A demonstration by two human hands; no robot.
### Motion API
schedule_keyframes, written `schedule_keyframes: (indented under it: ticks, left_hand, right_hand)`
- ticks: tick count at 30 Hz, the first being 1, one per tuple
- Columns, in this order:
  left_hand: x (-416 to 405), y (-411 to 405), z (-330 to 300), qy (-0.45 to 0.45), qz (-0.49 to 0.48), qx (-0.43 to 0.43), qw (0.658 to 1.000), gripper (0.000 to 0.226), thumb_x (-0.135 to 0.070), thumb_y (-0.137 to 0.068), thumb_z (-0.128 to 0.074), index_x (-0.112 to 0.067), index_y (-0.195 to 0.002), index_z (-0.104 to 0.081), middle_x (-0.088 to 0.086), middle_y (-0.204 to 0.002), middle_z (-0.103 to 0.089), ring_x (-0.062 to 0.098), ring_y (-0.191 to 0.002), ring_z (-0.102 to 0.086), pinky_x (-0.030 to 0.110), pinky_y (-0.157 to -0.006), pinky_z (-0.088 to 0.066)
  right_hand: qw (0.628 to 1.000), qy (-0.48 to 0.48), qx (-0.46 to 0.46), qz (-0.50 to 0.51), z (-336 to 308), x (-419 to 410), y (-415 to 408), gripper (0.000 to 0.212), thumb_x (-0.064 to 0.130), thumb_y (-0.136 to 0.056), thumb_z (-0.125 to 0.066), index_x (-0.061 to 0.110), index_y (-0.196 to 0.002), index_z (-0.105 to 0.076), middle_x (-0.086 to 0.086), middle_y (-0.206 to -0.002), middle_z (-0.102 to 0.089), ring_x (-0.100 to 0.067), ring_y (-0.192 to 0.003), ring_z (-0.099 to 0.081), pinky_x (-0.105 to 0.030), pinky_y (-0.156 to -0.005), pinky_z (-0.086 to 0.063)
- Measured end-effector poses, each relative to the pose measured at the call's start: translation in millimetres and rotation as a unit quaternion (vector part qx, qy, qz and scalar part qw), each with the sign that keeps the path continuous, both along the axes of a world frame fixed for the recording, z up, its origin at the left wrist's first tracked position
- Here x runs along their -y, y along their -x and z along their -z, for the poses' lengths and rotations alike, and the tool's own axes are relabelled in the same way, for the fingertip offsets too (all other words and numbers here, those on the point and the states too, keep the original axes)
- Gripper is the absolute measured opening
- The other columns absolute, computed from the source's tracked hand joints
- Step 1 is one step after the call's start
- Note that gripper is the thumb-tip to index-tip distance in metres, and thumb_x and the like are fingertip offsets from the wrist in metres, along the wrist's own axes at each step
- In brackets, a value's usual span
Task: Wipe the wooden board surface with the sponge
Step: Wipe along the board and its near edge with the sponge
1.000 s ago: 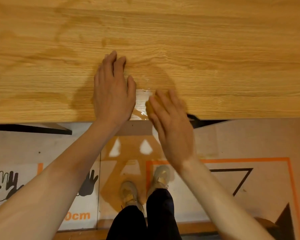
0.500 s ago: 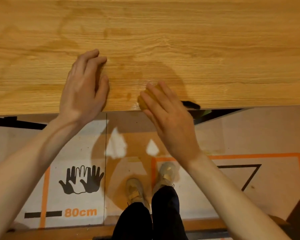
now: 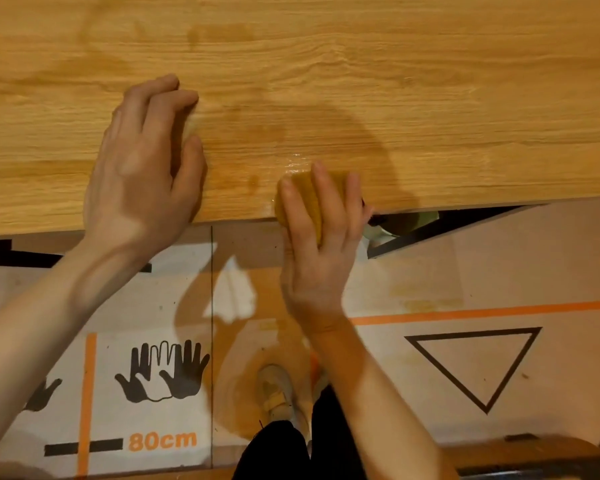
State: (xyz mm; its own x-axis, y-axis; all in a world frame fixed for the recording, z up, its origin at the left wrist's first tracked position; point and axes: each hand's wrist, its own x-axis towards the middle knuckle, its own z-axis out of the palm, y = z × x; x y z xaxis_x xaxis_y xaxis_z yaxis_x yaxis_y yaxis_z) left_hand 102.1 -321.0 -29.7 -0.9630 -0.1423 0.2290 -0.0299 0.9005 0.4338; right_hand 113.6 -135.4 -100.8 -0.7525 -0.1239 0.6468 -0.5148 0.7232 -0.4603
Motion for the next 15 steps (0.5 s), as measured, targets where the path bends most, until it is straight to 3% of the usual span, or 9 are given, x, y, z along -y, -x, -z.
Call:
schedule_keyframes:
  ticks: [2,4,6,9,12,15]
  left_hand:
    - [-1,0,1,-0.003,0.003,0.001,1.0,0.042,-0.022,-0.105,-0.041,-0.002,-0.141,-0.048,0.021,-0.149,-0.044,0.031,-0.14,-0.042,0.042,-0.114,-0.036]
    - [-2,-2,1,-0.01,-0.009,0.006,1.0,0.043,-0.024,-0.105,-0.04,-0.003,-0.142,-0.048,0.019,-0.15,-0.043,0.03,-0.14,-0.042,0.038,-0.115,-0.033]
    - [-2,-2,-1,-0.009,-0.016,0.007,1.0,0.043,-0.024,-0.104,-0.041,-0.004,-0.142,-0.048,0.018,-0.15,-0.043,0.03,-0.139,-0.042,0.034,-0.113,-0.032]
    - [-2,-2,-4,-0.005,-0.02,0.01,1.0,0.043,-0.024,-0.105,-0.04,-0.004,-0.142,-0.047,0.017,-0.151,-0.042,0.031,-0.138,-0.042,0.038,-0.112,-0.033]
    - [-3,-2,-6,0.001,-0.016,0.015,1.0,0.044,-0.025,-0.106,-0.039,-0.004,-0.143,-0.047,0.017,-0.153,-0.041,0.03,-0.14,-0.041,0.039,-0.113,-0.034]
    - [-4,-2,-8,-0.004,-0.007,0.017,1.0,0.044,-0.026,-0.107,-0.038,-0.005,-0.145,-0.046,0.015,-0.155,-0.039,0.03,-0.141,-0.041,0.04,-0.114,-0.035]
  right_hand:
    - [0.998,-0.047,-0.019,-0.026,4,-38,11,0.047,0.005,-0.096,-0.055,0.024,-0.136,-0.042,0.002,-0.15,-0.032,-0.015,-0.151,-0.002,-0.042,-0.122,-0.003]
    - [1.0,-0.024,-0.005,-0.002,1,-77,21,0.034,0.016,-0.104,-0.041,0.024,-0.137,-0.04,0.007,-0.156,-0.024,-0.017,-0.151,-0.005,-0.044,-0.122,-0.002]
    - [0.999,0.031,0.017,0.035,-2,-89,24,0.033,0.021,-0.106,-0.033,0.013,-0.137,-0.04,-0.008,-0.154,-0.027,-0.018,-0.15,-0.003,-0.049,-0.121,-0.001]
    - [0.992,0.083,0.033,0.086,-8,-44,14,0.036,0.007,-0.1,-0.04,0.005,-0.136,-0.041,-0.023,-0.147,-0.029,-0.028,-0.145,-0.005,-0.051,-0.121,-0.001]
    - [1.0,0.002,0.024,0.012,-10,12,-9,0.047,0.0,-0.096,-0.048,0.015,-0.139,-0.04,-0.013,-0.148,-0.032,-0.028,-0.148,-0.01,-0.05,-0.121,-0.003]
    - [0.991,-0.099,-0.002,-0.094,-14,15,-9,0.042,0.005,-0.101,-0.046,0.021,-0.14,-0.042,-0.008,-0.149,-0.04,-0.03,-0.144,-0.027,-0.044,-0.122,-0.009]
